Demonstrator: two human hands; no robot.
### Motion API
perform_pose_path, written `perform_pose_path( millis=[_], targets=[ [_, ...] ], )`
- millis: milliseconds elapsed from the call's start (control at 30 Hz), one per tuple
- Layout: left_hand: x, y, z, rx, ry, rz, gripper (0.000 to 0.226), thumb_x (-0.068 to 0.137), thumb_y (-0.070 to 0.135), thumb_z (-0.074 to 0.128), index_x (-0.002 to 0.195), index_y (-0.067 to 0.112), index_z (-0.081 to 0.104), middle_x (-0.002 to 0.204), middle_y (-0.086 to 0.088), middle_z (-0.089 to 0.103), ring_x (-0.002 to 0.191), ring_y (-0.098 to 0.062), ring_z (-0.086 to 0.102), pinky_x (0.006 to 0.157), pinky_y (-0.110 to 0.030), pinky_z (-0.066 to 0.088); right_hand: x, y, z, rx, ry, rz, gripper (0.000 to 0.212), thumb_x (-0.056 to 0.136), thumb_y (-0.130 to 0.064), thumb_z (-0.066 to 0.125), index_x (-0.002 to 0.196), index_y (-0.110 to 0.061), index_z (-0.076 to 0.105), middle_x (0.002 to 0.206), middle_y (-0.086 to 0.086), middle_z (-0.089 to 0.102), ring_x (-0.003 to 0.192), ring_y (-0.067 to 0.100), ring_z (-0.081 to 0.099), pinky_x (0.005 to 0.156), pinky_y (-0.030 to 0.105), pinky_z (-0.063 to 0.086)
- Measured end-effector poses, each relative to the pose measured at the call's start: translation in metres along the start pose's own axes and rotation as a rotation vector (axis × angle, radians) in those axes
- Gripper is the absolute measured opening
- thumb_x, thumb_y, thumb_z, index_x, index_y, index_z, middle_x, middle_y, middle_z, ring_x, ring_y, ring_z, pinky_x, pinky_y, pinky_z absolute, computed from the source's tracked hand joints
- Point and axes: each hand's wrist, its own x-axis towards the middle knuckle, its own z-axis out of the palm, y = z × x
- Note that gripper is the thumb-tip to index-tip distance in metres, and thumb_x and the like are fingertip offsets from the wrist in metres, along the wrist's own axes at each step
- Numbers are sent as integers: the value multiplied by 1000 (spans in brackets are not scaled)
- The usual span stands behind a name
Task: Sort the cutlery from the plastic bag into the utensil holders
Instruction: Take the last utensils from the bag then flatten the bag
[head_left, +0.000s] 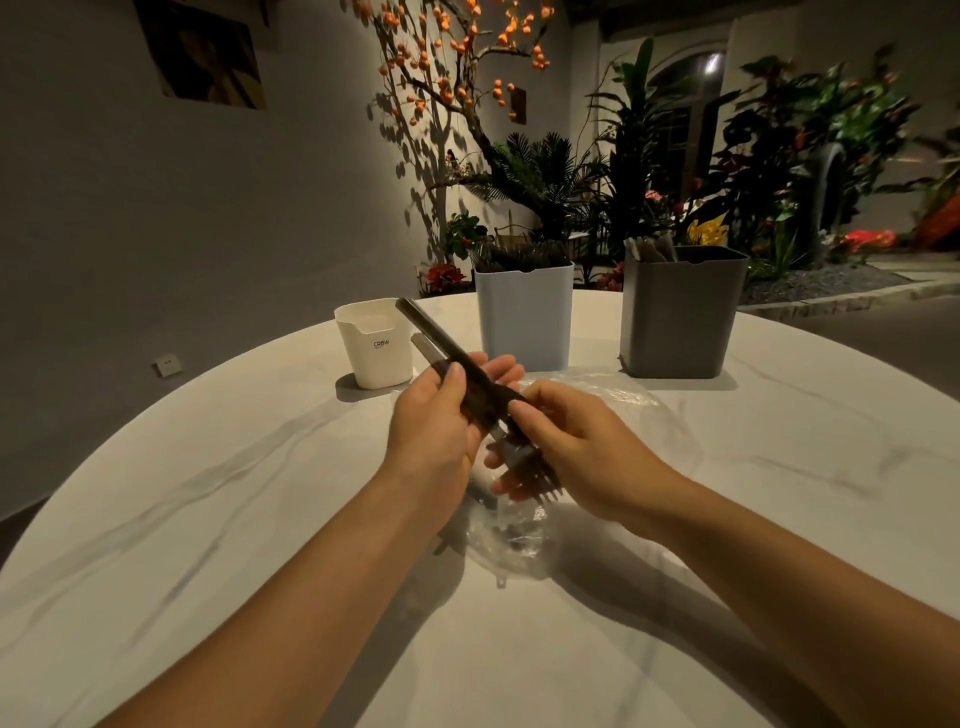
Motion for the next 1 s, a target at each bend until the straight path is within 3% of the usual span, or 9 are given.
perform_pose_path(
  millis=[233, 467, 567, 667, 733, 833, 900, 967, 1000],
  targets=[
    [10, 16, -5, -328, 116, 10, 32, 110, 25, 34, 130, 9, 53, 101, -17, 73, 94, -26, 74, 89, -39, 59, 2, 1, -6, -34, -107, 65, 23, 105, -26, 40, 108, -10, 57, 99, 9, 73, 85, 23, 75, 79, 38, 62],
    [14, 17, -1, -398, 154, -67, 29, 107, 32, 42, 86, 13, 47, 58, 1, 41, 49, -9, 39, 58, -23, 38, 3, 3, -2, -257, -8, 28, 16, 102, -34, 50, 109, -19, 51, 86, 5, 71, 73, 21, 71, 69, 32, 62],
    [14, 18, -4, -424, 163, -58, 35, 108, 33, 38, 80, 14, 44, 58, 0, 38, 50, -11, 39, 56, -23, 39, 2, 2, -1, -301, -27, -20, 19, 100, -34, 48, 106, -20, 59, 85, 4, 67, 68, 18, 64, 62, 24, 58],
    [9, 21, 0, -361, 174, -24, 27, 107, 31, 42, 91, 10, 51, 68, -5, 52, 64, -16, 56, 65, -29, 55, 2, -1, -3, -215, 5, -21, 20, 102, -32, 47, 98, -20, 63, 76, 2, 61, 60, 12, 54, 57, 22, 49],
    [4, 20, 4, -123, 248, -34, 24, 107, 31, 45, 105, 9, 54, 83, -8, 62, 76, -19, 64, 69, -32, 58, 4, -3, -6, -99, 80, -15, 24, 103, -29, 46, 97, -15, 63, 70, 2, 55, 58, 12, 49, 55, 23, 45],
    [-1, 17, 5, 453, 391, 87, 15, 103, 22, 46, 117, 16, 43, 100, -10, 56, 74, -15, 55, 60, -24, 48, 6, -6, -12, 12, 197, 5, 27, 105, -27, 45, 89, -10, 60, 68, 3, 49, 53, 9, 45, 49, 21, 42],
    [-7, 14, 0, 915, 349, 576, 26, 95, 9, 50, 117, 18, 41, 109, -9, 50, 82, -13, 50, 63, -15, 43, 7, -7, -14, 54, 237, 33, 29, 105, -26, 45, 85, -10, 58, 62, -1, 46, 49, 8, 42, 44, 19, 39],
    [-3, 6, -8, 1357, 138, 1006, 42, 82, 6, 57, 121, 15, 47, 120, -8, 49, 106, -19, 49, 92, -24, 45, 8, -8, -15, 51, 245, 47, 30, 105, -26, 46, 84, -9, 59, 56, -6, 45, 47, 8, 41, 43, 17, 37],
    [1, 1, -11, 1514, 24, 1077, 47, 79, 11, 59, 125, 15, 48, 126, -8, 50, 116, -23, 47, 107, -34, 40, 8, -8, -15, 45, 242, 49, 30, 104, -27, 47, 84, -9, 60, 54, -8, 45, 47, 7, 41, 43, 17, 36]
  ],
)
